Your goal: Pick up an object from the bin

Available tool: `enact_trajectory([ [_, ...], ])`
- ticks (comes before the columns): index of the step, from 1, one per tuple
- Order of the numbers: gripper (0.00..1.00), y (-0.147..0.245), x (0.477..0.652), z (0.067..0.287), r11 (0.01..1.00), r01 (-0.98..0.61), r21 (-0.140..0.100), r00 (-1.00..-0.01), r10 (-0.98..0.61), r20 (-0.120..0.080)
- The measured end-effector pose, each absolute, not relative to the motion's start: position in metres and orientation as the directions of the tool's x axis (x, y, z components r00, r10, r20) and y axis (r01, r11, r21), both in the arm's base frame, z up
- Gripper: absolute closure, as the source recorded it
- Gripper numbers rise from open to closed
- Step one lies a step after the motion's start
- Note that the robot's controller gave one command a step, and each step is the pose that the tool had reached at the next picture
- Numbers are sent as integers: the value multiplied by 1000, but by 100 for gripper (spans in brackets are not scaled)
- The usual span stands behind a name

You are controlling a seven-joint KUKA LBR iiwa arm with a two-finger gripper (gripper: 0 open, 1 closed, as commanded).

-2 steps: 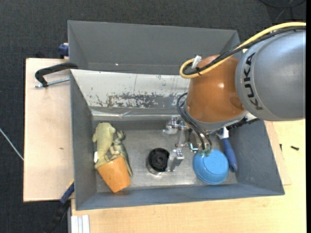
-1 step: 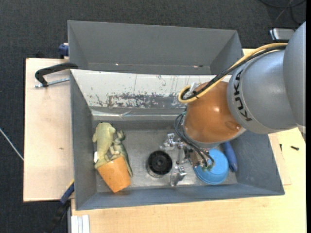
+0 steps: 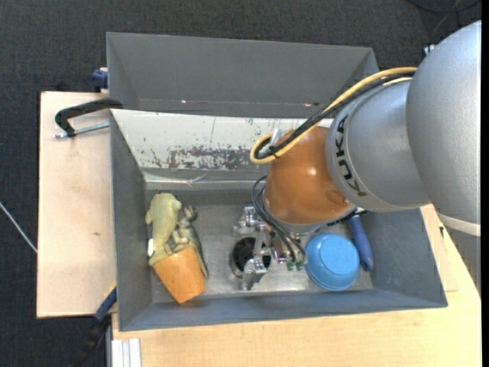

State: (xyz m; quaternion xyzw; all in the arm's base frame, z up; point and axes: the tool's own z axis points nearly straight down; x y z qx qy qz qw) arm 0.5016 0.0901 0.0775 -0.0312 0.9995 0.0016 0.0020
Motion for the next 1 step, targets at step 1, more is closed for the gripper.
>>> enact_trajectory([
  [1, 100, 89, 502, 78, 998, -60, 2, -998, -60, -4],
])
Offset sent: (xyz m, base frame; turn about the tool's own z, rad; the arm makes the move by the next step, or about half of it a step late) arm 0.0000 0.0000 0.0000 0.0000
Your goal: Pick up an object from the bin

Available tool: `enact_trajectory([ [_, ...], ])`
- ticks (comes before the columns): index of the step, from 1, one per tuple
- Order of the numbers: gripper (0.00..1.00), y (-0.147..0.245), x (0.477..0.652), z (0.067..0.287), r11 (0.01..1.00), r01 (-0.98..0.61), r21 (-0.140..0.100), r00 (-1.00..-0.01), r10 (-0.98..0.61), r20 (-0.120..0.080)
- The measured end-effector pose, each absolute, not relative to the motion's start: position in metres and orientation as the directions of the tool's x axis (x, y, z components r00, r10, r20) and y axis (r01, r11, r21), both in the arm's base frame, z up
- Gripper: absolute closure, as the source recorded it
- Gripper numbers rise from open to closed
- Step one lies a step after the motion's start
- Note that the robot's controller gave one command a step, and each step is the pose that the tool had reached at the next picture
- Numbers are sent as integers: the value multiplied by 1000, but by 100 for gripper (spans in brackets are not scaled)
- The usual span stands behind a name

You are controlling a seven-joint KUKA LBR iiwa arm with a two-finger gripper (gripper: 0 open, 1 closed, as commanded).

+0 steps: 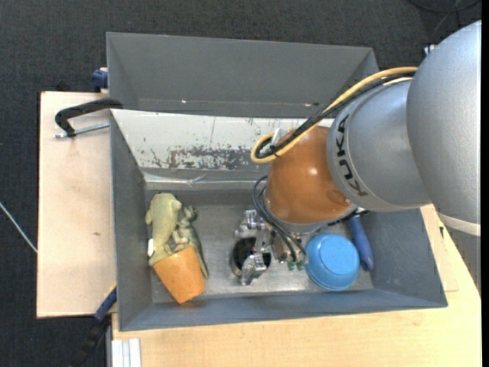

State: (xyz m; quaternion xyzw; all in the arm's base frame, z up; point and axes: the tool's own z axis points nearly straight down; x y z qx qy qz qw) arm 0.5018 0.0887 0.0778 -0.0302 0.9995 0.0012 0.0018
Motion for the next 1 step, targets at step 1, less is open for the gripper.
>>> enact_trajectory([
  [1, 100, 54, 522, 198, 997, -72, 0, -997, -72, -15],
])
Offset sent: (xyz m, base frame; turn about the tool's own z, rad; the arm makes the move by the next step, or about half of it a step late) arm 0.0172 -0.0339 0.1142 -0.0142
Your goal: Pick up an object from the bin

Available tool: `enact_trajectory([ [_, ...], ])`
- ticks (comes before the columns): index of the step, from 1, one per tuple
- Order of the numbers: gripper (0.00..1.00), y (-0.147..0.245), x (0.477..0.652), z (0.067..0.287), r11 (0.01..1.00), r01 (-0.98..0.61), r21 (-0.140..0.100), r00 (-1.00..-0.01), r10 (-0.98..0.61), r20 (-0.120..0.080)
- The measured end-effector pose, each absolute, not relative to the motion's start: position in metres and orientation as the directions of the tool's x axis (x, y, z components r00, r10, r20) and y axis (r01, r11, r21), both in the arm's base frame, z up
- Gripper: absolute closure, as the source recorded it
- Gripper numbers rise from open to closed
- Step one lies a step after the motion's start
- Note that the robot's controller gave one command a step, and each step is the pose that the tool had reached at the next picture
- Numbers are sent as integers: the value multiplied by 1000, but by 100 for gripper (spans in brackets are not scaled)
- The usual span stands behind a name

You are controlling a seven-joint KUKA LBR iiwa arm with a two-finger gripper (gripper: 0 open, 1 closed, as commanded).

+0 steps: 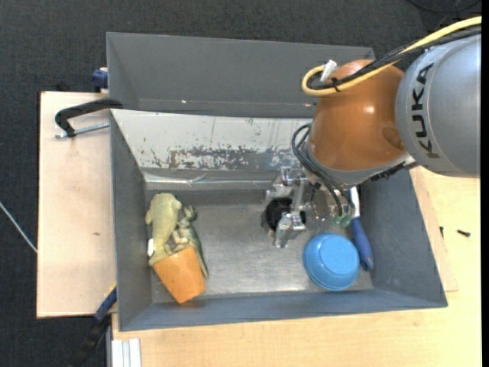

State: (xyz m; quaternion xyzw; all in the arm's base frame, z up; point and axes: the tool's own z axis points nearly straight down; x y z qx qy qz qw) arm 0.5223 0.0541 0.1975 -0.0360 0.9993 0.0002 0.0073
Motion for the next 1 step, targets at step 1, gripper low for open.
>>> enact_trajectory([
  [1, 100, -3, 518, 257, 897, -442, -6, -897, -442, -10],
])
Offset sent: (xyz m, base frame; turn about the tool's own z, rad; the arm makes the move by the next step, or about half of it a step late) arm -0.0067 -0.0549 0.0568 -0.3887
